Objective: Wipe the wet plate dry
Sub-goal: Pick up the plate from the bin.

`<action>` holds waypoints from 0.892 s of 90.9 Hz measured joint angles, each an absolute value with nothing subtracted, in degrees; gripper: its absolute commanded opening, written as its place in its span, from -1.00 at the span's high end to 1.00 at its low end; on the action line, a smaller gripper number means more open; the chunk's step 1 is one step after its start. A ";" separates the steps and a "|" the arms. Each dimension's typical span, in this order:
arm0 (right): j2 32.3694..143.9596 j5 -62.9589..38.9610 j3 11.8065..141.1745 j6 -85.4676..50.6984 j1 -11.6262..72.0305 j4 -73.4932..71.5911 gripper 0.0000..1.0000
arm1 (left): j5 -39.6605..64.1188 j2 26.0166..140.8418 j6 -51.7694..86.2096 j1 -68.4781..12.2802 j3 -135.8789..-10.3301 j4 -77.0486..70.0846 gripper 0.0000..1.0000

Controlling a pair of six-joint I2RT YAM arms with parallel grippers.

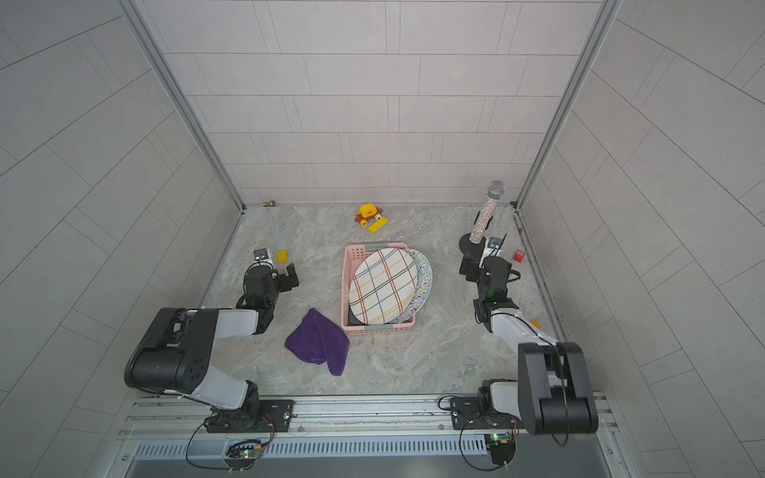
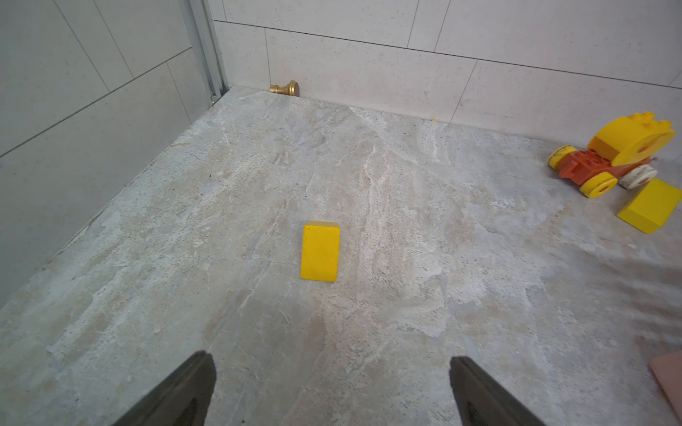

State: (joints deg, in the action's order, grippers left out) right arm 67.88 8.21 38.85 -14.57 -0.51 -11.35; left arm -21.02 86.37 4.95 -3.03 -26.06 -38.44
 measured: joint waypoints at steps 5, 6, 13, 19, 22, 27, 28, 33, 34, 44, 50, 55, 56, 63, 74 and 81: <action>64.60 4.67 49.01 -17.96 -0.51 -0.30 -0.52 | -23.03 83.44 7.55 -3.01 -31.18 -26.96 -1.00; 64.18 3.84 50.92 -18.94 -0.56 1.65 -0.50 | -23.44 82.81 8.38 -3.03 -33.10 -23.88 -1.00; 60.58 -3.18 61.17 -23.99 0.64 12.84 -0.38 | -23.90 78.72 12.16 -3.29 -43.77 -10.92 -1.00; 57.28 -8.58 65.01 -27.83 4.03 21.19 -0.27 | -22.61 72.95 16.21 -4.71 -49.06 -5.52 -1.00; 56.12 -10.61 65.54 -29.17 6.13 24.84 -0.21 | -20.73 69.36 18.90 -5.65 -50.41 -3.31 -1.00; 54.89 -13.85 66.28 -30.74 10.20 31.42 -0.10 | -17.28 64.93 23.94 -7.09 -52.18 0.91 -1.00; 54.89 -14.28 66.43 -31.24 10.79 32.49 -0.07 | -16.80 64.42 24.95 -7.38 -52.51 1.78 -1.00; 56.34 -16.64 67.53 -31.99 14.04 38.44 0.03 | -11.88 62.76 29.89 -8.84 -54.19 6.28 -1.00; 56.88 -16.99 67.85 -32.40 14.59 39.75 0.04 | -10.74 62.70 31.09 -9.08 -54.52 7.20 -1.00; 64.53 -18.15 70.46 -31.92 19.38 47.97 0.04 | -1.15 65.89 37.56 -11.86 -55.46 12.97 -1.00; 70.94 -17.74 71.88 -31.42 21.34 50.76 0.04 | 3.68 70.41 39.55 -14.15 -55.37 16.27 -0.97; 75.31 -17.23 72.23 -31.05 22.00 51.86 0.04 | 6.72 73.76 40.56 -15.81 -55.11 18.68 -0.92; 76.12 -17.12 72.23 -31.05 22.06 51.99 0.04 | 7.60 74.39 40.69 -16.12 -55.05 19.09 -0.90; 80.51 -16.49 72.38 -30.79 22.13 52.60 0.04 | 10.98 77.23 41.63 -17.91 -54.78 21.52 -0.80; 86.41 -14.81 74.19 -30.20 22.17 52.84 0.01 | 14.24 78.91 42.11 -18.68 -54.76 23.05 -0.68; 89.30 -14.74 74.78 -29.52 22.17 52.12 0.03 | 15.57 79.85 42.30 -18.68 -54.76 23.33 -0.60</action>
